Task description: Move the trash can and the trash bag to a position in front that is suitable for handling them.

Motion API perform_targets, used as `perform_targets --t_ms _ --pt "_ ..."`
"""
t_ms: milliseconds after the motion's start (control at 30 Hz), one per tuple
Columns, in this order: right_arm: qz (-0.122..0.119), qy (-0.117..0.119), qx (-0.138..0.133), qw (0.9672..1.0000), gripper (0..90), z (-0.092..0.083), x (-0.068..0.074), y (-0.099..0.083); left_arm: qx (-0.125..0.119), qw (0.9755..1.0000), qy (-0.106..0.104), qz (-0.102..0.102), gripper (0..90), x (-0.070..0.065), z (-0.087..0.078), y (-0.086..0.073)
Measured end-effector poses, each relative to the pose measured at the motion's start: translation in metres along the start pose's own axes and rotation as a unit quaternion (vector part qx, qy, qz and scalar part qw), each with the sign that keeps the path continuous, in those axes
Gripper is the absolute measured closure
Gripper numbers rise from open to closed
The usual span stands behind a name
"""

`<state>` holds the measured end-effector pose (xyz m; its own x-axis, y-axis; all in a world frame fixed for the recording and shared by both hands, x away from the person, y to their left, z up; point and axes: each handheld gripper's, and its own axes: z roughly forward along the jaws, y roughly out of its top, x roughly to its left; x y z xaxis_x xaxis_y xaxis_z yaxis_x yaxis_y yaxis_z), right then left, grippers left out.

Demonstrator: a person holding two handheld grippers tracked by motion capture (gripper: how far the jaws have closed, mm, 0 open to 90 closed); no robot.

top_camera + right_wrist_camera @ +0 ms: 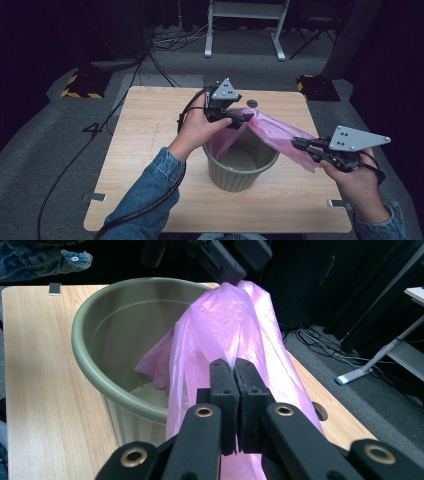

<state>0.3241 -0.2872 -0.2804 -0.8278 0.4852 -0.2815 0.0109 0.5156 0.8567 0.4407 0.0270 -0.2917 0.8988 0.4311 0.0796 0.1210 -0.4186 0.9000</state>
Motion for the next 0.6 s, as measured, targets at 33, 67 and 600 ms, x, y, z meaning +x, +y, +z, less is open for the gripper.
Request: perform_targets --t_ms 33,67,600 --pt "-0.001 0.000 -0.001 1.0000 88.9 0.000 0.000 0.000 0.005 1.0000 -0.004 -0.002 34.4 0.000 0.002 -0.002" --pt "-0.002 0.001 -0.003 1.0000 88.9 0.000 0.000 0.001 0.011 0.9999 -0.008 -0.004 35.1 0.000 0.003 -0.005" --pt "-0.024 0.038 -0.033 0.9984 90.0 0.026 0.002 0.042 0.045 0.9982 -0.037 0.016 36.1 -0.013 0.003 -0.017"
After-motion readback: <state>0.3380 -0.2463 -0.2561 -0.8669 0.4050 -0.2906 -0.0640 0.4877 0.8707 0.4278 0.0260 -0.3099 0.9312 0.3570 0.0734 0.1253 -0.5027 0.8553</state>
